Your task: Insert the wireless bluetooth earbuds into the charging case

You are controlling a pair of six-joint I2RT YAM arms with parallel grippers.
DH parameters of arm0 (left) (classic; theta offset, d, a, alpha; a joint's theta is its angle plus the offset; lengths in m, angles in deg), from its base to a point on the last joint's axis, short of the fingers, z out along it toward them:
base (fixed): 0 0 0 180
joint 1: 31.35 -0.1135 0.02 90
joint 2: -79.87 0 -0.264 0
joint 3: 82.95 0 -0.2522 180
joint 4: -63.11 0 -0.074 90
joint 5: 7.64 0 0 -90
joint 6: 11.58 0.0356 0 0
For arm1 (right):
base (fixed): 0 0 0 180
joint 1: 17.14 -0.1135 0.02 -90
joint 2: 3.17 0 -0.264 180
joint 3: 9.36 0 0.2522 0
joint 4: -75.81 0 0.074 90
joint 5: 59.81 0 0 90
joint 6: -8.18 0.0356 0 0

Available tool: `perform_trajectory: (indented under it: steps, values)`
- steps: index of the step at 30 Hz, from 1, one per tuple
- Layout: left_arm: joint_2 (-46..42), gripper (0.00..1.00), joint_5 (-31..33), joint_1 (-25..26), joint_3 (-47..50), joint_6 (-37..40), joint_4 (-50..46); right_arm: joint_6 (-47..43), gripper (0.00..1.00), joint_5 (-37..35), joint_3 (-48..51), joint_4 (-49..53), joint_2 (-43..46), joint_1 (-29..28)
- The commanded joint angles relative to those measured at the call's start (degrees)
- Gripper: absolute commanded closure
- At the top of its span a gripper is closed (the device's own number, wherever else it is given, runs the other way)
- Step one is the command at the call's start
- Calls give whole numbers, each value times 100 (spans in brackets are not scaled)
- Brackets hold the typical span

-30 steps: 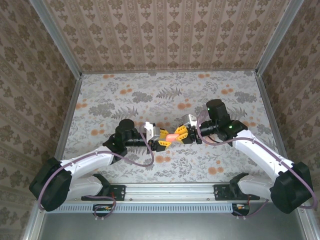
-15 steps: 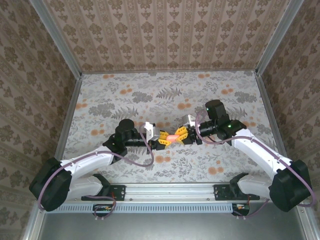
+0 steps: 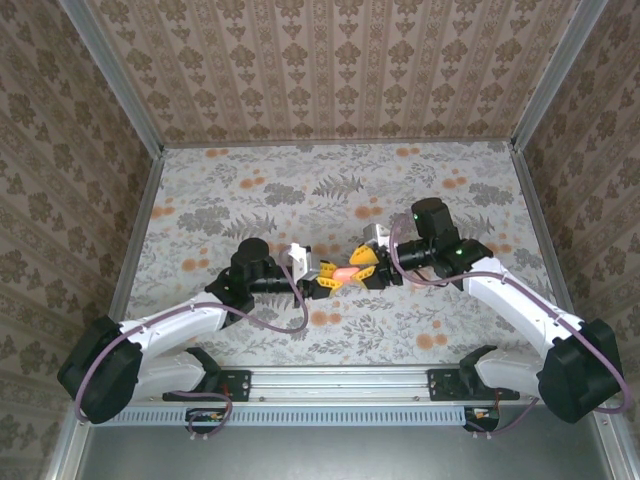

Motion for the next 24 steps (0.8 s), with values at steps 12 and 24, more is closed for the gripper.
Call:
perform_trajectory:
  steps: [12, 24]
  values:
    - [-236, 88, 100, -23, 49, 62, 26, 705, 53, -460, -288, -469, 49, 326]
    - [-322, 88, 1546, -95, 725, -245, 485, 1936, 52, -2973, -1071, 1597, -255, 349]
